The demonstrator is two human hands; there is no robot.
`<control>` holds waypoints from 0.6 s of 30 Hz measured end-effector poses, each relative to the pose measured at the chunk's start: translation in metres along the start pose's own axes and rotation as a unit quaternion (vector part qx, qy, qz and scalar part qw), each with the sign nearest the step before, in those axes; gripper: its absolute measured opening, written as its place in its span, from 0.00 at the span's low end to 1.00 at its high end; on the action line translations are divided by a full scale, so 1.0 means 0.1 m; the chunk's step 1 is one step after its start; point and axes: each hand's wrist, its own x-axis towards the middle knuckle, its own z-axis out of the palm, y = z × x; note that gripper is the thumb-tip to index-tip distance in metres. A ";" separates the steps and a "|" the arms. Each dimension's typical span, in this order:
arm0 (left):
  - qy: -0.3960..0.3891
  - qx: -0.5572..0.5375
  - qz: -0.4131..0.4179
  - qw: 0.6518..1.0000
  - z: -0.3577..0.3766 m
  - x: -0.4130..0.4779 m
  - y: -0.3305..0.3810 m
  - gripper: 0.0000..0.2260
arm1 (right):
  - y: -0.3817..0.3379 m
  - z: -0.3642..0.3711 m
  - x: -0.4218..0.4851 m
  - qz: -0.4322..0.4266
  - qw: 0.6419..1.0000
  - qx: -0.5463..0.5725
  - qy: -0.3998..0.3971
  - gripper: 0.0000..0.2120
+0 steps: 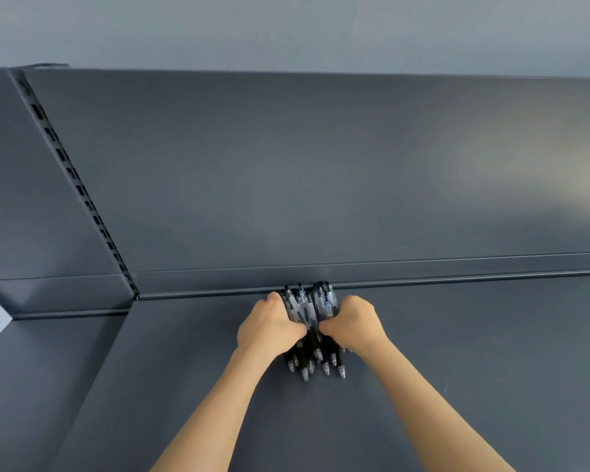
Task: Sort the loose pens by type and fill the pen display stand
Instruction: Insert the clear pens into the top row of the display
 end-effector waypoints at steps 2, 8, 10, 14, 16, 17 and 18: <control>-0.015 0.024 -0.023 0.999 0.00 0.01 0.05 0.18 | 0.01 0.01 0.02 -0.006 1.000 -0.014 0.001 0.21; -0.015 0.040 -0.053 0.998 0.04 0.05 0.11 0.21 | 0.08 0.01 0.07 -0.023 0.999 -0.028 0.012 0.21; -0.010 0.053 -0.063 0.997 0.05 0.06 0.09 0.20 | 0.12 0.00 0.09 -0.024 0.999 -0.028 0.019 0.20; 0.011 0.073 -0.072 0.995 0.08 0.05 0.04 0.17 | 0.15 -0.03 0.11 -0.034 0.999 -0.030 -0.002 0.21; 0.023 0.081 -0.066 0.994 0.10 0.03 0.02 0.15 | 0.15 -0.03 0.10 -0.037 0.999 -0.037 -0.003 0.20; 0.032 0.084 -0.061 0.994 0.10 0.02 0.00 0.14 | 0.15 -0.03 0.10 -0.035 0.999 -0.041 -0.001 0.20; 0.043 0.085 -0.055 0.994 0.11 0.01 -0.02 0.13 | 0.14 -0.03 0.09 -0.032 0.999 -0.043 0.003 0.20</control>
